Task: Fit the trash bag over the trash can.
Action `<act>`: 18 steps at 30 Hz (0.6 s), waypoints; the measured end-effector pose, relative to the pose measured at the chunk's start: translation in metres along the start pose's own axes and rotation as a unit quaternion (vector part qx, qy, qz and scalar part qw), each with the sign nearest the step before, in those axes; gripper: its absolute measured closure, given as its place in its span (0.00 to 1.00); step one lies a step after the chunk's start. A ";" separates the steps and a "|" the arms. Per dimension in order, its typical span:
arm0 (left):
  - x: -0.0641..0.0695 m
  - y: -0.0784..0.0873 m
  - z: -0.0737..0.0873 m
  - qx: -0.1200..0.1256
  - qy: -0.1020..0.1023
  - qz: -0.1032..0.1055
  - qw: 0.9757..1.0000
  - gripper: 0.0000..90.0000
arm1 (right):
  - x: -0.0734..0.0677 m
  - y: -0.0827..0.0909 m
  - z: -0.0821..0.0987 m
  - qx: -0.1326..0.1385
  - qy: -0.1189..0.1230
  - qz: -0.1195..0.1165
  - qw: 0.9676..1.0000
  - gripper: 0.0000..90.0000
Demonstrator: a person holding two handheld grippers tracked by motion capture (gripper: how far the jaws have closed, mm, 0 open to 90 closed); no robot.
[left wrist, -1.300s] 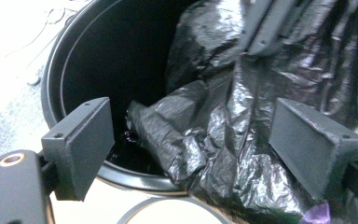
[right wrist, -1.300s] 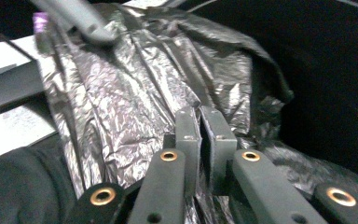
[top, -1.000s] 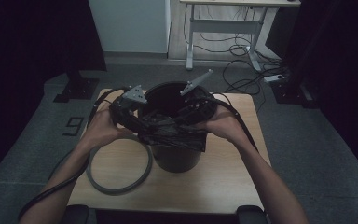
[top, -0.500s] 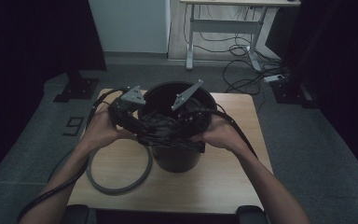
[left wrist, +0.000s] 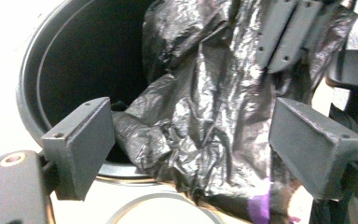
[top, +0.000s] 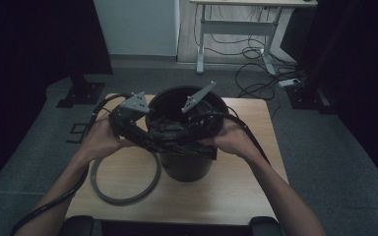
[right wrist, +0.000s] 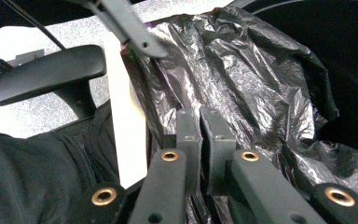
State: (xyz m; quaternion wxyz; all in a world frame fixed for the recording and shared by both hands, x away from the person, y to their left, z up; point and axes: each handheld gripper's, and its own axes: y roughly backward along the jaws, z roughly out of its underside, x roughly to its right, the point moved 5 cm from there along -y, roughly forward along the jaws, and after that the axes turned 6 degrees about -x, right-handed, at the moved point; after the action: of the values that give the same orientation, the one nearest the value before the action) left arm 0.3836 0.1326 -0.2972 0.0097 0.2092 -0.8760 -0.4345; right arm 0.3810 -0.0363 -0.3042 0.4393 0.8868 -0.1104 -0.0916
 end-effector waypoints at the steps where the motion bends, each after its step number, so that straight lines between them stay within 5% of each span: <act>1: 0.001 0.000 0.000 -0.001 -0.001 0.004 1.000 0.16 | 0.001 0.000 0.000 0.001 -0.001 0.002 1.000 0.95; 7: 0.004 -0.006 -0.003 -0.014 -0.017 0.017 1.000 0.21 | 0.006 0.005 -0.001 0.011 -0.009 0.016 1.000 0.97; 18: 0.007 -0.010 -0.004 -0.039 -0.017 0.075 0.996 0.73 | 0.013 0.013 -0.002 0.022 -0.017 0.023 0.999 0.90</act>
State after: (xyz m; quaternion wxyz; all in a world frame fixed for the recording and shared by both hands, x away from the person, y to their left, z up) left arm 0.3820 0.1214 -0.3034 0.0353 0.1347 -0.8718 -0.4696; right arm 0.3930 -0.0459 -0.2933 0.4196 0.8919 -0.1404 -0.0935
